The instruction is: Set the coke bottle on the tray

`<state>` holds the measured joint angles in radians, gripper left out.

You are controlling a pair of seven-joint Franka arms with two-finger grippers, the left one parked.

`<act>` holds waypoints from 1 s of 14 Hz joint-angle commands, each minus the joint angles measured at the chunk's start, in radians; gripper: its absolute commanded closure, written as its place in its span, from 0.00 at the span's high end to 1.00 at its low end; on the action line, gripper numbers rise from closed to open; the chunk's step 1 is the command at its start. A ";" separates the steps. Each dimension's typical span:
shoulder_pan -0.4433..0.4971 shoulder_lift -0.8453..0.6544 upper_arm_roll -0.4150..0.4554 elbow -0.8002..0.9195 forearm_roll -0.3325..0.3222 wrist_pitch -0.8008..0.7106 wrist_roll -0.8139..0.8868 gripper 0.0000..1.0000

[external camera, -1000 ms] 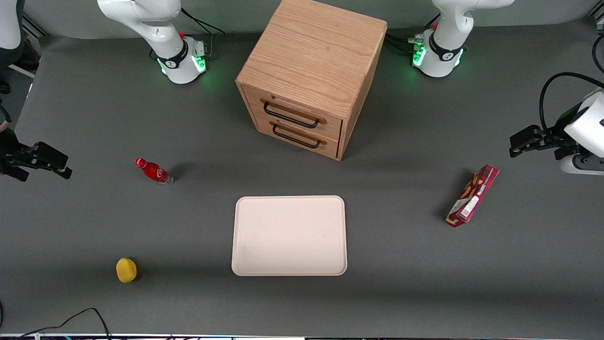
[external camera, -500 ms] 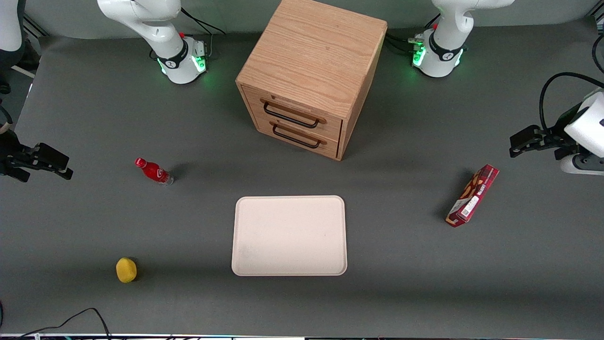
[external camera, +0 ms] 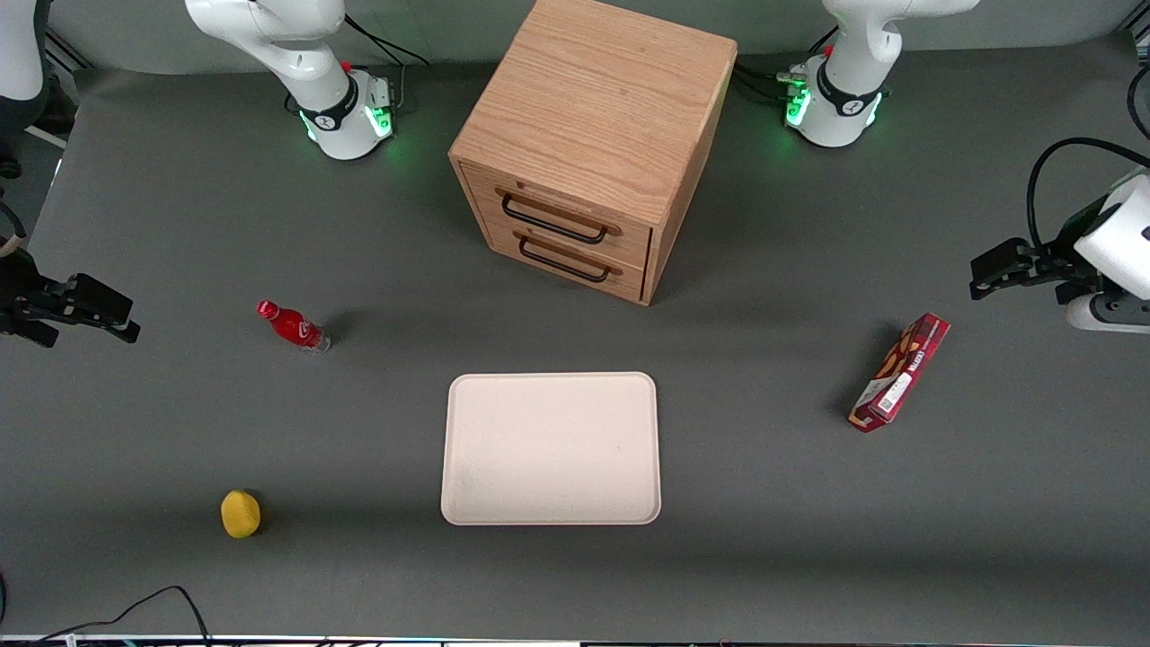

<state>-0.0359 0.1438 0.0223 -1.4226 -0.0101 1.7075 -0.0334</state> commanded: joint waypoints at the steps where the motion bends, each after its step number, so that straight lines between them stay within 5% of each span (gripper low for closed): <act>1: 0.002 0.016 -0.002 0.027 0.016 -0.019 0.021 1.00; 14: -0.001 0.019 -0.002 0.022 0.018 -0.042 0.018 1.00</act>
<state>-0.0359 0.1487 0.0223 -1.4231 -0.0100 1.6856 -0.0334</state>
